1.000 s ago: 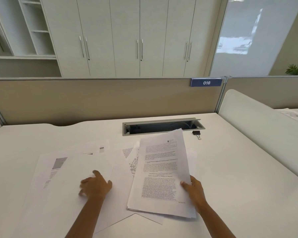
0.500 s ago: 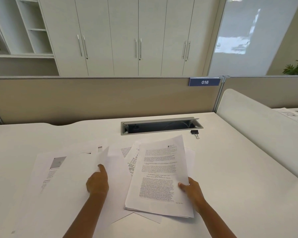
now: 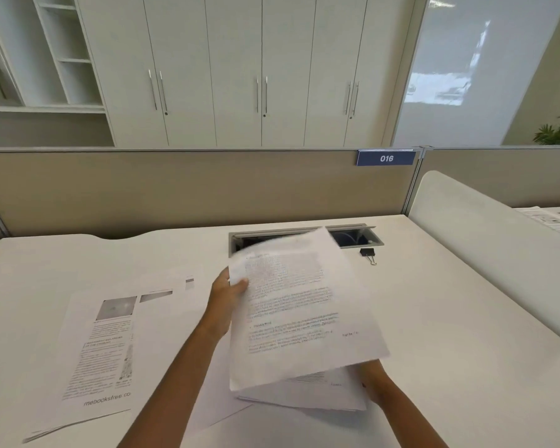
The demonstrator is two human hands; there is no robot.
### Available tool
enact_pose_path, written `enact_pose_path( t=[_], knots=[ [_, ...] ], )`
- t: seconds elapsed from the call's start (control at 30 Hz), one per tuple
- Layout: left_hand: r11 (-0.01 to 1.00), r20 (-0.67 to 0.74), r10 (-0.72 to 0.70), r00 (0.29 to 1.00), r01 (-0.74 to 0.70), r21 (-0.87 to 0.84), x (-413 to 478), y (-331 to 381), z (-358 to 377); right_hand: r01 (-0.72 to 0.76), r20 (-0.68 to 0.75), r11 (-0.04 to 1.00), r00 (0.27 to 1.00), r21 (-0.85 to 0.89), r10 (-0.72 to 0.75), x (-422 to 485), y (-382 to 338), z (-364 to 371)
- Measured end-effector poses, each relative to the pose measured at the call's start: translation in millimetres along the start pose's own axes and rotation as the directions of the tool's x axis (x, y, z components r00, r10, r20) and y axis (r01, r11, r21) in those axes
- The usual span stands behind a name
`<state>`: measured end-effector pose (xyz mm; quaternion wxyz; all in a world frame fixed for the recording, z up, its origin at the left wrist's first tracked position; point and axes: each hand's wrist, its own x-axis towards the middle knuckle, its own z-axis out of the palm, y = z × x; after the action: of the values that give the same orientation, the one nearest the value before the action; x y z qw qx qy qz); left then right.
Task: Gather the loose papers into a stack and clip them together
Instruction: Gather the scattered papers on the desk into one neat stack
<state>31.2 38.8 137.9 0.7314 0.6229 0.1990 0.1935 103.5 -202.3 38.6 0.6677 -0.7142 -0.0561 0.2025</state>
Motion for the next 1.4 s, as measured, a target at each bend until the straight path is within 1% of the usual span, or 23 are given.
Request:
enact_pose_path(
  t=[0.07,0.1,0.23,0.27,0.37,0.4,0.43,0.47,0.53,0.57,0.6,0.63,0.67,0.7,0.77,0.87,0.93,1.03,1.17,1.23,1.33,1.4],
  knots=[
    [0.986,-0.084,-0.092,0.992,0.103,0.129,4.3,-19.2,1.4,-0.047,-0.003,0.998,0.999,0.043,0.048,2.4,0.2,-0.5],
    [0.974,-0.101,-0.115,0.988,0.133,0.184,5.2,-27.0,2.0,-0.074,0.007,0.996,0.997,0.041,0.073,4.3,-0.9,-1.2],
    [0.905,-0.083,-0.153,0.985,0.173,0.388,6.2,-49.1,2.1,-0.149,0.102,0.986,0.982,-0.077,0.156,9.5,-6.1,-3.7],
    [0.885,-0.077,-0.163,0.984,0.180,0.429,6.8,-53.2,1.1,-0.177,0.106,0.981,0.977,-0.084,0.186,9.9,-6.2,-4.1],
    [0.809,-0.091,-0.212,0.973,0.227,0.542,8.6,-60.1,-2.0,-0.298,0.115,0.953,0.950,0.052,0.291,13.2,-4.6,-7.8],
    [0.762,-0.118,-0.215,0.969,0.242,0.601,9.4,-62.1,-4.1,-0.308,0.131,0.950,0.945,0.056,0.299,14.3,-4.4,-9.1],
    [0.691,-0.162,-0.198,0.967,0.255,0.677,10.1,-64.3,-7.5,-0.300,0.145,0.954,0.945,0.021,0.294,13.1,-7.3,-8.8],
    [0.593,-0.218,-0.159,0.963,0.269,0.759,9.8,-66.1,-12.7,-0.280,0.147,0.959,0.948,-0.037,0.282,13.1,-7.6,-9.1],
    [0.355,-0.334,-0.077,0.939,0.339,0.871,7.7,-67.8,-28.0,-0.237,0.141,0.962,0.957,-0.133,0.255,11.0,-8.9,-7.9],
    [0.250,-0.383,-0.065,0.921,0.387,0.888,6.1,-68.0,-37.8,-0.227,0.137,0.961,0.959,-0.156,0.249,11.5,-8.5,-7.5],
    [0.171,-0.428,-0.076,0.900,0.435,0.884,4.0,-68.0,-48.1,-0.227,0.137,0.960,0.959,-0.162,0.250,12.9,-7.2,-7.7],
    [0.113,-0.469,-0.103,0.877,0.479,0.870,2.4,-68.6,-58.5,-0.230,0.137,0.960,0.958,-0.157,0.252,13.0,-7.9,-6.8],
    [0.081,-0.506,-0.136,0.852,0.518,0.852,1.3,-69.5,-68.2,-0.231,0.136,0.961,0.958,-0.150,0.252,13.6,-8.0,-6.5],
    [0.068,-0.539,-0.167,0.826,0.555,0.829,-0.4,-69.8,-77.0,-0.231,0.137,0.962,0.958,-0.146,0.251,13.9,-8.2,-5.7],
    [0.083,-0.591,-0.214,0.778,0.617,0.782,-2.0,-67.6,-89.3,-0.226,0.140,0.964,0.959,-0.141,0.246,14.5,-8.5,-4.9],
    [0.164,-0.645,-0.266,0.716,0.693,0.702,-1.8,-61.3,-95.7,-0.225,0.124,0.964,0.962,-0.143,0.243,14.2,-8.7,-4.6],
    [0.210,-0.670,-0.273,0.690,0.723,0.659,-1.3,-57.1,-96.5,-0.226,0.121,0.964,0.962,-0.140,0.243,14.0,-8.7,-4.5],
    [0.225,-0.695,-0.253,0.673,0.740,0.634,-2.4,-51.1,-97.2,-0.231,0.126,0.964,0.961,-0.132,0.248,14.0,-8.1,-4.5],
    [0.313,-0.717,-0.238,0.656,0.750,0.582,-0.8,-47.7,-101.1,-0.231,0.120,0.966,0.962,-0.118,0.245,14.2,-7.1,-4.2],
    [0.335,-0.730,-0.232,0.643,0.758,0.560,1.4,-47.6,-104.7,-0.230,0.112,0.966,0.964,-0.119,0.243,14.3,-6.6,-4.1],
    [0.360,-0.733,-0.263,0.627,0.769,0.529,4.9,-48.3,-112.7,-0.227,0.105,0.966,0.965,-0.121,0.240,15.2,-5.4,-4.1],
    [0.373,-0.714,-0.292,0.637,0.763,0.528,5.9,-48.4,-117.4,-0.227,0.101,0.966,0.966,-0.122,0.239,15.3,-5.1,-4.0]
  ],
)
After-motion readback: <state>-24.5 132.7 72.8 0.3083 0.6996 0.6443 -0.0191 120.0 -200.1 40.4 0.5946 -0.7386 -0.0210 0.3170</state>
